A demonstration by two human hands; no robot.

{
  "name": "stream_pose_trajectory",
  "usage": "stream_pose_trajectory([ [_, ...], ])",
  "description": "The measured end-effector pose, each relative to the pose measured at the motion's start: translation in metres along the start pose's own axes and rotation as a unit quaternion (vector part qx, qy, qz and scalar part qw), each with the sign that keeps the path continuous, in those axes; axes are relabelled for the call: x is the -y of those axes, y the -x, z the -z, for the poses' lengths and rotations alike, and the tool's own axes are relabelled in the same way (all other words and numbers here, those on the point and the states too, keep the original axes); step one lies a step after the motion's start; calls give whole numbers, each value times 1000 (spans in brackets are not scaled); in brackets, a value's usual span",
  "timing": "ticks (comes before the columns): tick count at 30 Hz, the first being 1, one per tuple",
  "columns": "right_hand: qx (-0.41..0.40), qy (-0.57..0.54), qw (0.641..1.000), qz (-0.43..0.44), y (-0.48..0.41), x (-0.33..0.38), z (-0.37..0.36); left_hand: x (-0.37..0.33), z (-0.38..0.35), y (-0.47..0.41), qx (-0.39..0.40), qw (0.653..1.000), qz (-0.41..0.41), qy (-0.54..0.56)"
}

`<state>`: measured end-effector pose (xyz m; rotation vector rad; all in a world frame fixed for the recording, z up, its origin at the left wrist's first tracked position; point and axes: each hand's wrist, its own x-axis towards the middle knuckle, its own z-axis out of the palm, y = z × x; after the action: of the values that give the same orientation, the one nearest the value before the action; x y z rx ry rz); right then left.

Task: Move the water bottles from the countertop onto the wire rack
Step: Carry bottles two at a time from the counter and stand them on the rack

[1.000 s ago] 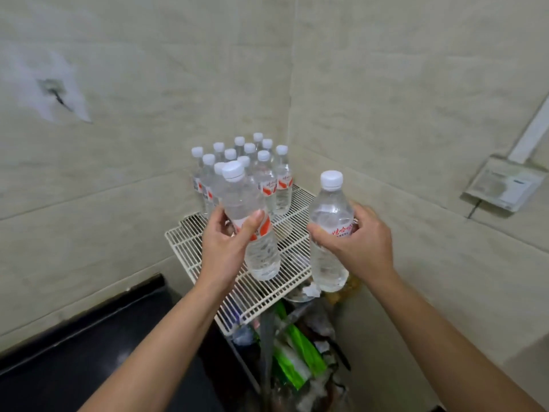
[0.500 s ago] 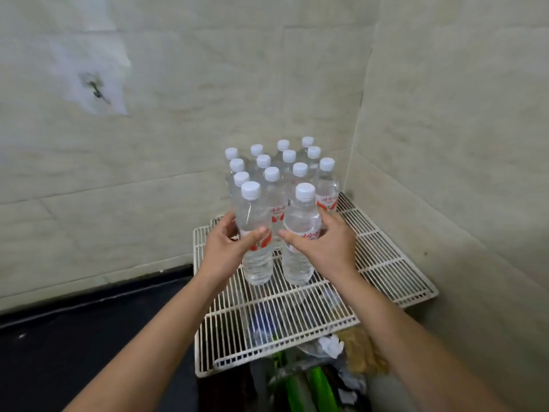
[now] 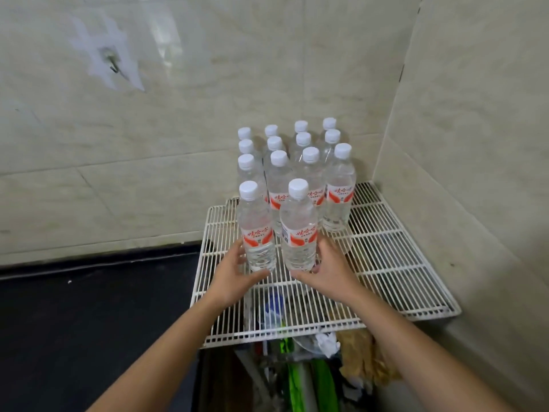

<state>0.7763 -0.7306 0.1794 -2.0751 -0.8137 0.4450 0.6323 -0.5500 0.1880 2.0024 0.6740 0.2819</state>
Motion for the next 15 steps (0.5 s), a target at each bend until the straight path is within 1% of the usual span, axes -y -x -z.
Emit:
stream_pose_trajectory([
  [3,6,-61,998,-5,5,-10,2,4,-12,1,-29,999,4,13],
  [5,0,-71,997,-10,6,-13,1,5,-14,0,-49,999,-2,0],
  [7,-5,-71,997,-11,6,-13,-3,5,-13,-3,-64,998,-10,-18],
  [10,-31,-63,998,-9,-1,-10,-11,3,-13,-6,-70,998,-8,-6],
  [13,-47,-35,998,-7,-13,-3,-22,-3,-16,-10,-77,997,11,14],
  [15,-66,-11,998,-2,-20,2,-28,-5,-18,-14,-87,996,10,7],
])
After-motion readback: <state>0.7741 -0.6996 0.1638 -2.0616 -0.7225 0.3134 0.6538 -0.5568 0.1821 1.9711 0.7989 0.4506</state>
